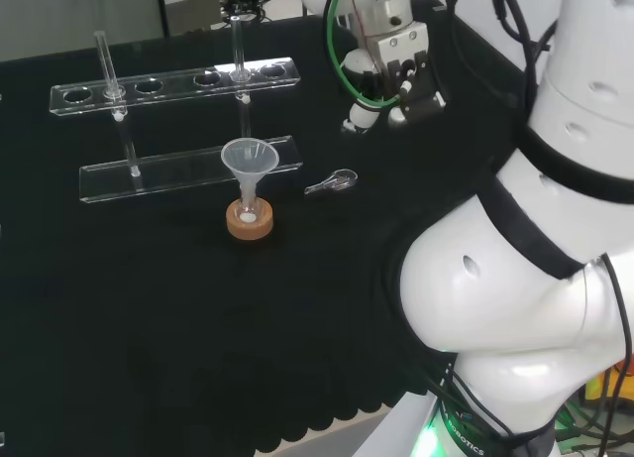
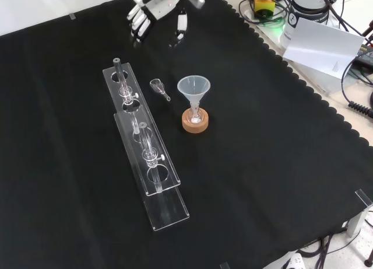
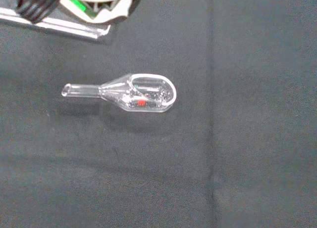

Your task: Remove the funnel from the round-bottom flask.

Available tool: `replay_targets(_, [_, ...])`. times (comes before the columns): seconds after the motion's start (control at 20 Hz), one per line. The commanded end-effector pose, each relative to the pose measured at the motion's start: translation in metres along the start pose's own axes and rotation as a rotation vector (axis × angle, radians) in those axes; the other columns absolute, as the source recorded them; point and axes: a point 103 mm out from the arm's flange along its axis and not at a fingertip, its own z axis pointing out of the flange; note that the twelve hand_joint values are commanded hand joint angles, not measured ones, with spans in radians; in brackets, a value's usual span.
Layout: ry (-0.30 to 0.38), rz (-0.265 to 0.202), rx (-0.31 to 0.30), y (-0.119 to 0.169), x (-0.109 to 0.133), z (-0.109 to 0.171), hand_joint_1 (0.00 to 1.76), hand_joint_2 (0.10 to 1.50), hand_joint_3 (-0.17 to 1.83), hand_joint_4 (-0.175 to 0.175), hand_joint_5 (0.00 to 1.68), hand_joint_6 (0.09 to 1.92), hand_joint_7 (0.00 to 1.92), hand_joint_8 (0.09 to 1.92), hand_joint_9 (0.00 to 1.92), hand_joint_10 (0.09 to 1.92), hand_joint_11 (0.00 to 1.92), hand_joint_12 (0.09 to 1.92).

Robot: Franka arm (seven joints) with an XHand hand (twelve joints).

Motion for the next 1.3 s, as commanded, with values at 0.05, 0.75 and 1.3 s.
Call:
replay_targets(0.05, [0.033, 0.017, -0.033, -0.051, 0.011, -0.015, 0.85, 0.64, 0.64, -0.035, 0.33, 0.13, 0.22, 0.74, 0.43, 0.68, 0.21, 1.37])
replay_targets(0.75, [0.094, -0.101, -0.041, -0.063, 0.072, -0.025, 0.66, 0.62, 0.51, -0.022, 0.16, 0.09, 0.11, 0.72, 0.36, 0.71, 0.27, 1.37])
replay_targets(1.3, [0.113, -0.187, -0.012, -0.041, 0.115, -0.018, 0.58, 0.61, 0.44, -0.05, 0.17, 0.09, 0.06, 0.72, 0.34, 0.72, 0.39, 1.34])
